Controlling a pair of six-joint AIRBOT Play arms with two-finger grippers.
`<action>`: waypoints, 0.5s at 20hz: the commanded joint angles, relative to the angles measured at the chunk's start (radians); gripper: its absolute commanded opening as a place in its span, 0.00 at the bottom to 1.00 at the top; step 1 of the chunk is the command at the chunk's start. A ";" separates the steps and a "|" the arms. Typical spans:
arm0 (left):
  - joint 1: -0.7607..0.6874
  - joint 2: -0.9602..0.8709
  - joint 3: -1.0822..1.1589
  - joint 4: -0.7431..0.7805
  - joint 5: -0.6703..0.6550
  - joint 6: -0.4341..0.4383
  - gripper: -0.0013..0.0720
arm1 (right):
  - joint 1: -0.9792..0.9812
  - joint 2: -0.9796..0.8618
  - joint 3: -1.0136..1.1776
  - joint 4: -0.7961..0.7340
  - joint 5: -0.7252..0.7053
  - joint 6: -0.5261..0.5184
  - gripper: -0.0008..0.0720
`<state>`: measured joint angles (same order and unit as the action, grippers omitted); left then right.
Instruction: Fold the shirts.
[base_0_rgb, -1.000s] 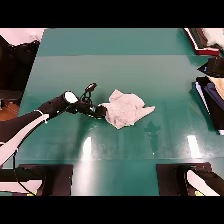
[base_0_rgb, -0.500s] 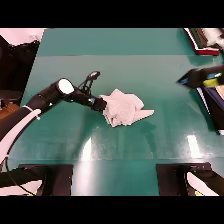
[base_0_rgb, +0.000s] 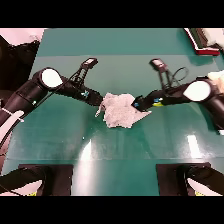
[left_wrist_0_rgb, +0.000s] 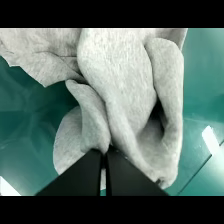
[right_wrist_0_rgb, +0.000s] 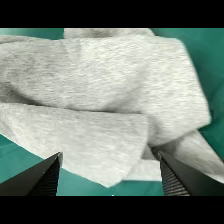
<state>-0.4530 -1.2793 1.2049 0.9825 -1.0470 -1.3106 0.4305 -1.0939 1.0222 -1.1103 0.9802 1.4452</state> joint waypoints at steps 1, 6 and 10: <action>0.001 0.007 0.003 0.006 -0.038 0.000 0.05 | 0.066 -0.094 -0.016 0.148 -0.087 -0.109 0.94; 0.001 0.006 0.003 0.006 -0.045 0.000 0.05 | 0.072 -0.143 -0.016 0.253 -0.040 -0.157 0.94; 0.001 0.007 0.003 0.006 -0.046 -0.001 0.05 | 0.072 -0.192 -0.016 0.255 -0.066 -0.156 0.85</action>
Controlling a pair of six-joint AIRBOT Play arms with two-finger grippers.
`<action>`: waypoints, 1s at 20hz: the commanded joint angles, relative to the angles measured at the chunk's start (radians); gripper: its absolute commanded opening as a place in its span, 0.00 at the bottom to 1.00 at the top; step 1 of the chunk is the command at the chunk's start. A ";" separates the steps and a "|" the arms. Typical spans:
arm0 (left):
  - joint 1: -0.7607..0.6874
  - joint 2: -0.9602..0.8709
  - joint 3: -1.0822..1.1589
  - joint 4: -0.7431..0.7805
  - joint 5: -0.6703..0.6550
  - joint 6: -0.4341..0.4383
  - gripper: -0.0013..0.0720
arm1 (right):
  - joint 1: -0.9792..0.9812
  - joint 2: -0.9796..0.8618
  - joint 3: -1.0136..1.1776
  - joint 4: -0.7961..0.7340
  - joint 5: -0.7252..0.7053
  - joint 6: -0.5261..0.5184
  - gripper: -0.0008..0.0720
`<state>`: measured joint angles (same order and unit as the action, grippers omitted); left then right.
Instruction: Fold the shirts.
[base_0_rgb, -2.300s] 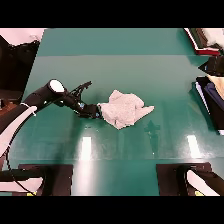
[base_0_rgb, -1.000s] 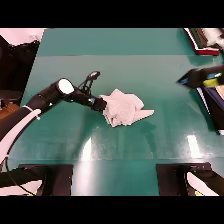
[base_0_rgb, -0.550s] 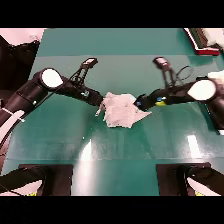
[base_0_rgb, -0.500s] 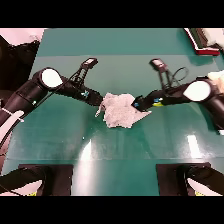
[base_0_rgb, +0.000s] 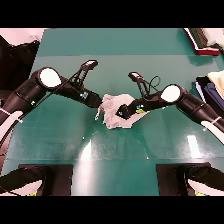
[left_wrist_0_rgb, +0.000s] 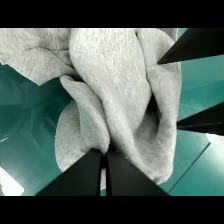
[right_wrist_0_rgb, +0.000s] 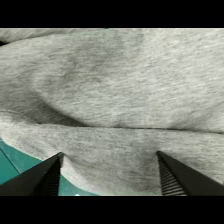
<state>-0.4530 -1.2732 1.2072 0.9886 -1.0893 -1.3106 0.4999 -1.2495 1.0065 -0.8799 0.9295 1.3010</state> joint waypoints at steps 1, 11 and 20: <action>0.001 0.001 0.001 0.000 -0.005 -0.003 0.05 | 0.003 -0.052 -0.001 0.024 -0.019 -0.012 0.61; 0.001 0.173 0.164 0.228 -0.029 -0.102 0.05 | -0.312 0.325 0.009 0.013 -0.026 -0.002 0.03; 0.001 0.409 0.507 0.337 -0.031 -0.132 0.05 | -0.877 0.650 0.286 0.014 0.109 0.001 0.03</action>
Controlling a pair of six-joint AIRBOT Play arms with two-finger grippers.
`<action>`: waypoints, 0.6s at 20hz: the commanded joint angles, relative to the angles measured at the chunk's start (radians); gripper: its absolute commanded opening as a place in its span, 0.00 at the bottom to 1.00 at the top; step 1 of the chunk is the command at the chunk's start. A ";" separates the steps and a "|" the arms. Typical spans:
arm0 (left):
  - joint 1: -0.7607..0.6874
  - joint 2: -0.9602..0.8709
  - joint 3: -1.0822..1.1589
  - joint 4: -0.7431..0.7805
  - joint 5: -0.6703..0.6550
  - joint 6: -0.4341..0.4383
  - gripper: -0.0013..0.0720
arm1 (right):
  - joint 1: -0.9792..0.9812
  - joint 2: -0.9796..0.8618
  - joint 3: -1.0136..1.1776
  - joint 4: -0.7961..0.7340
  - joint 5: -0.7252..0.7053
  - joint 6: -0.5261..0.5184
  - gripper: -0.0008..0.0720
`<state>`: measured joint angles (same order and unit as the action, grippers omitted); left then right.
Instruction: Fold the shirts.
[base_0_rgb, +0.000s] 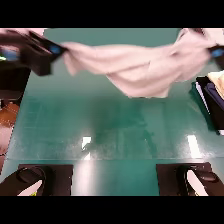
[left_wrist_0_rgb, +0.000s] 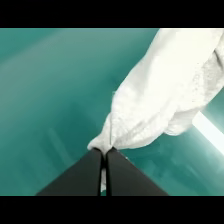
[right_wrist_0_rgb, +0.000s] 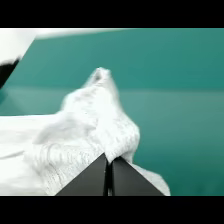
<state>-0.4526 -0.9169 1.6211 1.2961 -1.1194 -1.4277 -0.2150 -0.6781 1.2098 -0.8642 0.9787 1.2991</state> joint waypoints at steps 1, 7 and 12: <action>0.000 0.061 0.126 0.029 -0.009 -0.019 0.05 | -0.216 0.095 0.108 -0.001 0.093 0.003 0.03; 0.000 0.066 0.214 0.025 -0.061 -0.066 0.05 | -0.363 0.184 0.166 0.000 0.161 0.005 0.03; 0.000 0.052 0.208 0.041 -0.132 -0.066 0.05 | -0.362 0.185 0.166 0.003 0.236 0.112 0.03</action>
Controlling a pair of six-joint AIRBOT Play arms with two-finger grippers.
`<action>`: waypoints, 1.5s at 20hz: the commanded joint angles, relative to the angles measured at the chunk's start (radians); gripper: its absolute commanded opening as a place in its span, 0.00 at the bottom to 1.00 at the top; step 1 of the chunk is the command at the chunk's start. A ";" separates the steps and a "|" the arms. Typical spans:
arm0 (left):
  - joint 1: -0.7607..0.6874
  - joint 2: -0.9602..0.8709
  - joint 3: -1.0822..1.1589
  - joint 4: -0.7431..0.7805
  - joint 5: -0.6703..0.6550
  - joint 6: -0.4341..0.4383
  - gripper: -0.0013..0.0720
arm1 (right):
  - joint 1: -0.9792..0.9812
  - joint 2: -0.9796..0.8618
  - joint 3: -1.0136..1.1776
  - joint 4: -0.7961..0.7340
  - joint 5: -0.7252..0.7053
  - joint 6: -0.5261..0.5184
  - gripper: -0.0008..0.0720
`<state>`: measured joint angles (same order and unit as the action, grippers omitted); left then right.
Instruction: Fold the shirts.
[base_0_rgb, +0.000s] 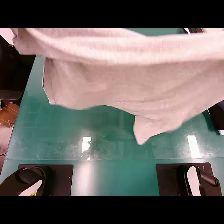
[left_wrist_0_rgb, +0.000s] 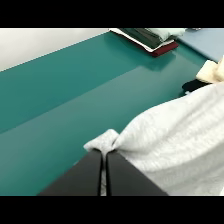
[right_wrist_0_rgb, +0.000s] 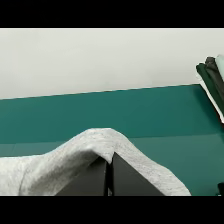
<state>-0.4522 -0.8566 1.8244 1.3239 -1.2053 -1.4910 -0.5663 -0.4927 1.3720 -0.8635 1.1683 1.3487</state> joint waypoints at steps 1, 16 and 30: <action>0.000 -0.025 -0.002 0.030 -0.073 -0.003 0.05 | -0.011 -0.026 0.004 0.011 0.060 0.076 0.03; 0.200 -0.575 -0.372 0.166 0.310 -0.185 0.05 | 0.550 -0.780 0.004 -0.315 -0.366 0.030 0.03; 0.320 -0.593 -0.585 -0.034 -0.029 -0.072 0.92 | 0.464 -0.724 0.004 -0.310 -0.172 0.070 0.50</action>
<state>-0.1375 -1.4490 1.3518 1.3949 -1.1755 -1.5864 -0.0917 -1.2552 1.3762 -1.1717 0.9131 1.4155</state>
